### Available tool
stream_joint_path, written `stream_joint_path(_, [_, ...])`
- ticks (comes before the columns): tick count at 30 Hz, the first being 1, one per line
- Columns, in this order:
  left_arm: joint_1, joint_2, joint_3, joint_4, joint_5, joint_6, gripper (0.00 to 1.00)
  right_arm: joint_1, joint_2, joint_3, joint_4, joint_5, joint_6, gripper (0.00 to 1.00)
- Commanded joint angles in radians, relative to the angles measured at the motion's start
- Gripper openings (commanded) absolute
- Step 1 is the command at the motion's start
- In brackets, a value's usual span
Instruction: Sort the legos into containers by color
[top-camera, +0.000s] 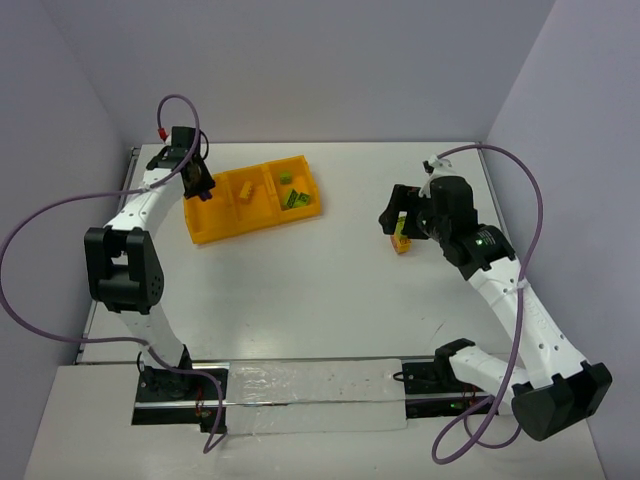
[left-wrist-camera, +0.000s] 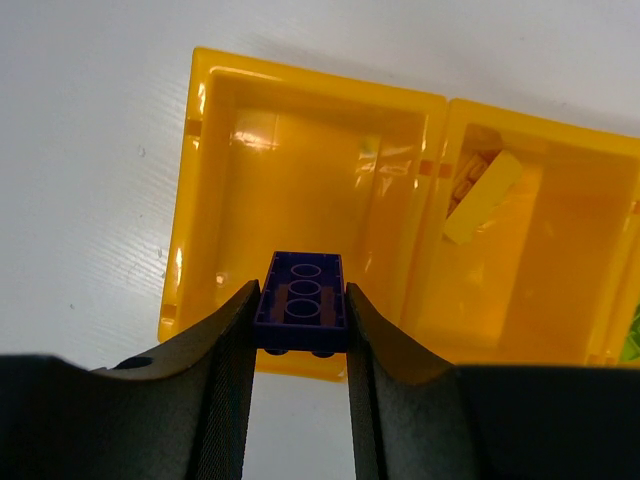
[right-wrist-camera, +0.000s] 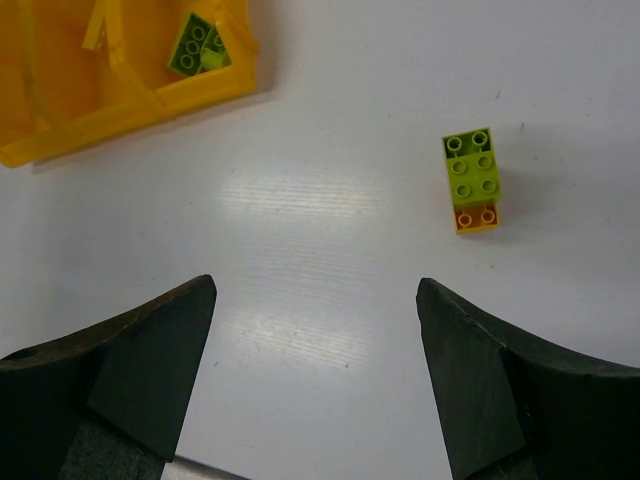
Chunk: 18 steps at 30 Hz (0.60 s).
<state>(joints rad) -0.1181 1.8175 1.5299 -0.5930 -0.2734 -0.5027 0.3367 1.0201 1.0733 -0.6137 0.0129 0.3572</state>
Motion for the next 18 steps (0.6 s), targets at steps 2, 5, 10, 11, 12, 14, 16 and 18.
stream_joint_path(2, [0.000,-0.001,-0.014,0.032,-0.027,-0.023,0.49,-0.013,0.029,0.033,-0.023,0.108,0.026,0.89])
stream_joint_path(5, [0.000,-0.012,0.002,0.023,-0.023,-0.022,0.69,-0.017,0.055,0.045,-0.036,0.143,0.026,0.89])
stream_joint_path(10, [-0.017,-0.066,0.067,-0.020,-0.004,-0.005,0.78,-0.021,0.098,0.059,-0.063,0.210,0.020,0.89])
stream_joint_path(11, [-0.030,-0.087,0.082,-0.024,0.000,0.004,0.83,-0.022,0.105,0.058,-0.063,0.223,0.018,0.89])
stream_joint_path(12, [-0.042,-0.108,0.096,-0.028,0.004,0.013,0.88,-0.022,0.112,0.057,-0.063,0.236,0.016,0.89])
stream_joint_path(14, [-0.080,-0.158,0.096,-0.016,0.005,0.027,0.88,-0.025,0.149,0.058,-0.061,0.249,0.012,0.89])
stream_joint_path(16, [-0.110,-0.203,0.081,0.014,0.016,0.034,0.93,-0.025,0.175,0.063,-0.060,0.262,0.013,0.89])
stream_joint_path(18, [-0.132,-0.248,0.068,0.049,0.073,0.041,0.99,-0.029,0.207,0.063,-0.052,0.262,0.011,0.90])
